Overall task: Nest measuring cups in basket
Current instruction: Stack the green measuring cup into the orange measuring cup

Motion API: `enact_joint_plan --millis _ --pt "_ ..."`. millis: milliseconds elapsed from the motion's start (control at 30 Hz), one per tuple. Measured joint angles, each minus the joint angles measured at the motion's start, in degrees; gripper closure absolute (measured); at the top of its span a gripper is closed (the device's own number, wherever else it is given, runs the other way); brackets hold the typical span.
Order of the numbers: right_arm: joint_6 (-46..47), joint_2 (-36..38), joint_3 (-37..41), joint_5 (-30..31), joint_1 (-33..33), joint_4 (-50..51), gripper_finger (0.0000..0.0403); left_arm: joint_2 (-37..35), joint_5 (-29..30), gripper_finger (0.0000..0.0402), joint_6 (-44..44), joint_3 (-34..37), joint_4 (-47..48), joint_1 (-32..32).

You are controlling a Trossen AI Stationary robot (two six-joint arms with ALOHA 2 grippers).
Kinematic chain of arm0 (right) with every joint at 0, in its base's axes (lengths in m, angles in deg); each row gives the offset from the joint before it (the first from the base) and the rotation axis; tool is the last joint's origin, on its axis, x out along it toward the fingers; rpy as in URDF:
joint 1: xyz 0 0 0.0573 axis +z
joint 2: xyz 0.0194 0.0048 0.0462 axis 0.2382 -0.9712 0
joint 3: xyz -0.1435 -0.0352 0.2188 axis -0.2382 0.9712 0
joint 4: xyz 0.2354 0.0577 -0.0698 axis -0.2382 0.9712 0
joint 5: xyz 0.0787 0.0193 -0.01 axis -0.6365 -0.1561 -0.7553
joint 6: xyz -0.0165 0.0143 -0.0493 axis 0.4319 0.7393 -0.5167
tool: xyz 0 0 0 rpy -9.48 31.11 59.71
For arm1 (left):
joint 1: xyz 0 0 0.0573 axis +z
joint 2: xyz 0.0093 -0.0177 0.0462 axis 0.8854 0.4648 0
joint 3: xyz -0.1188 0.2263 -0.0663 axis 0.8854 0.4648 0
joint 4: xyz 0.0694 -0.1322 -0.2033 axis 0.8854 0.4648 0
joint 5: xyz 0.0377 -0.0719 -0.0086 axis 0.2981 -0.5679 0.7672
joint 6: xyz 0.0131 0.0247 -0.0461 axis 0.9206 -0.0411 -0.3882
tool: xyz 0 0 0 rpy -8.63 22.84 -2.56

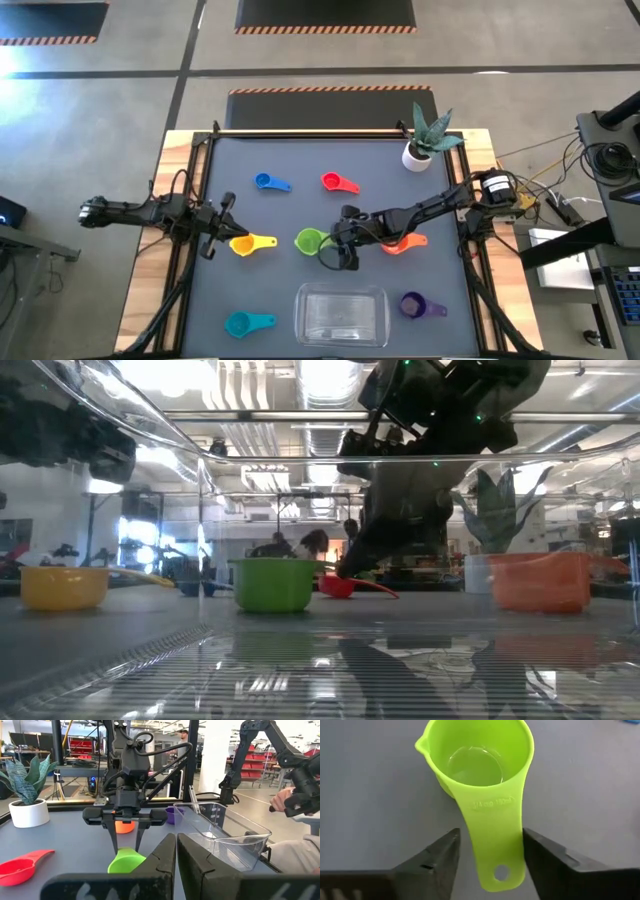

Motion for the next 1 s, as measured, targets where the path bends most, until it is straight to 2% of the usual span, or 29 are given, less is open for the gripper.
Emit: enact_joint_plan --millis 167,567,800,1000 --pt "-0.1 0.0 0.0 0.0 0.0 0.1 0.0279 0.0 0.0 0.0402 0.0 0.0 0.0 0.0" --pt "1.5 4.3 0.1 0.0 0.1 2.8 0.028 0.0 0.0 0.0402 0.0 0.0 0.0 0.0" --pt "3.0 14.1 0.4 2.5 2.6 13.2 0.0278 0.1 0.0 0.0402 0.0 0.0 0.0 0.0" --pt "9.4 26.7 3.2 6.7 9.3 26.5 0.0276 0.1 0.0 0.0402 0.0 0.0 0.0 0.0"
